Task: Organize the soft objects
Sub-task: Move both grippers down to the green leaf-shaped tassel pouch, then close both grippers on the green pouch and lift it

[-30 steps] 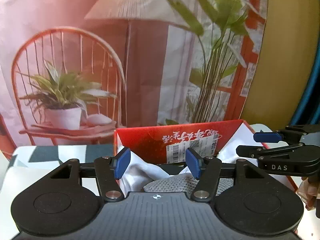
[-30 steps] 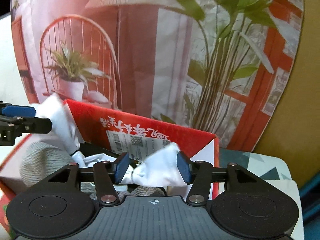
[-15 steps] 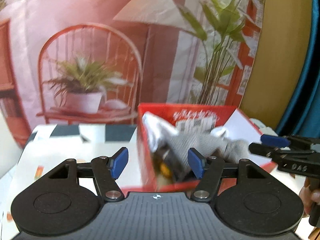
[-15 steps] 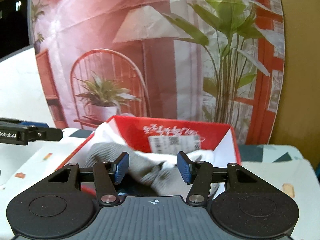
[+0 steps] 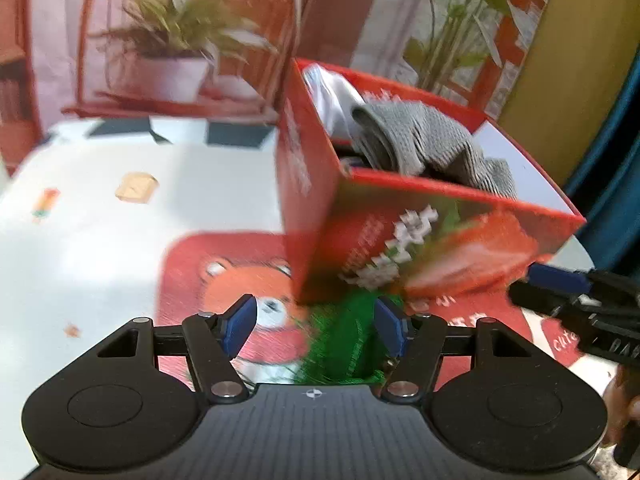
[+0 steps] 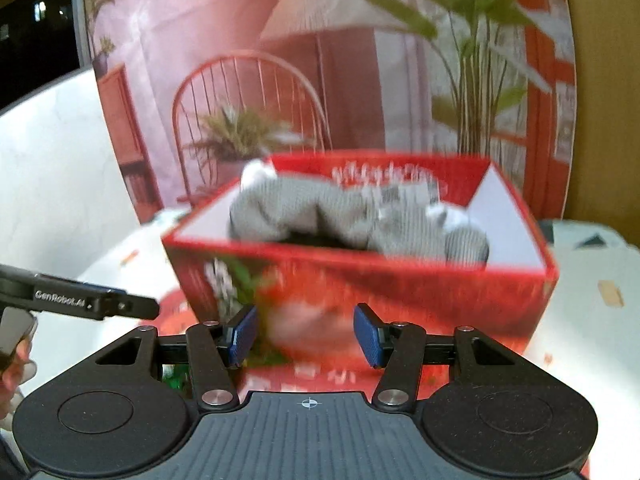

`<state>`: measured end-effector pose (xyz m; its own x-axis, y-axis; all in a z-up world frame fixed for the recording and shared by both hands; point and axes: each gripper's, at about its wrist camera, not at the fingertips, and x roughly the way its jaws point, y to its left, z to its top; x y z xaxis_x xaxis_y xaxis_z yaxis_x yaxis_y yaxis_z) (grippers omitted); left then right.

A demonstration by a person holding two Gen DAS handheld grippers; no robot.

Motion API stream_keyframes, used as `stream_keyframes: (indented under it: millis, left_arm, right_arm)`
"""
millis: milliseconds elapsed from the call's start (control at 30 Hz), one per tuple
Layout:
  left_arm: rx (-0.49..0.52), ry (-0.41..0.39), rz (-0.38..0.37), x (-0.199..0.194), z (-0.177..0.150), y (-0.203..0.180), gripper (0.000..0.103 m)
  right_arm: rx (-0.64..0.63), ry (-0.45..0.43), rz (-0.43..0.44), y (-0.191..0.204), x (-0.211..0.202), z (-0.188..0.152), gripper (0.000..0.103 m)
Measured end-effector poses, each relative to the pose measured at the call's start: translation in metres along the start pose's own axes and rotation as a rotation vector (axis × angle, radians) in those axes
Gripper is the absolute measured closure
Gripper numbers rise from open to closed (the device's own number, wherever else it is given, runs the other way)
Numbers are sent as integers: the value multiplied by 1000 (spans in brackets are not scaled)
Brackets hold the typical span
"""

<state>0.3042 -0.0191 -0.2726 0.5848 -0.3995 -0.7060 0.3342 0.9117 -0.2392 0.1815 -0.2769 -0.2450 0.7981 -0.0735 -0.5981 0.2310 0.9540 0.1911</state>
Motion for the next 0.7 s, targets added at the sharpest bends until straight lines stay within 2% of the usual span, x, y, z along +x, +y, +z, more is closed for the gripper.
stream_keyframes:
  millis: [200,233,267,333,700]
  left_arm:
    - [-18,28,-128,18,-9,-6,36]
    - [-20,35,-140,21,-8,-7,38]
    - [-23,42,-155,23,-8,-8,45]
    - [-25,50,-172,27,-10,-14,53]
    - [-4,114,-292,44,-19,-54,55]
  right_arm:
    - [-30,82,-2,3,11,-28,53]
    - [-36,94,1,3,14,-31,53]
    - [-39,105,7,3,15,-34,53]
    - [-46,126,21,5,18,-40,53]
    - [-124,190,61,16,32,-55,53]
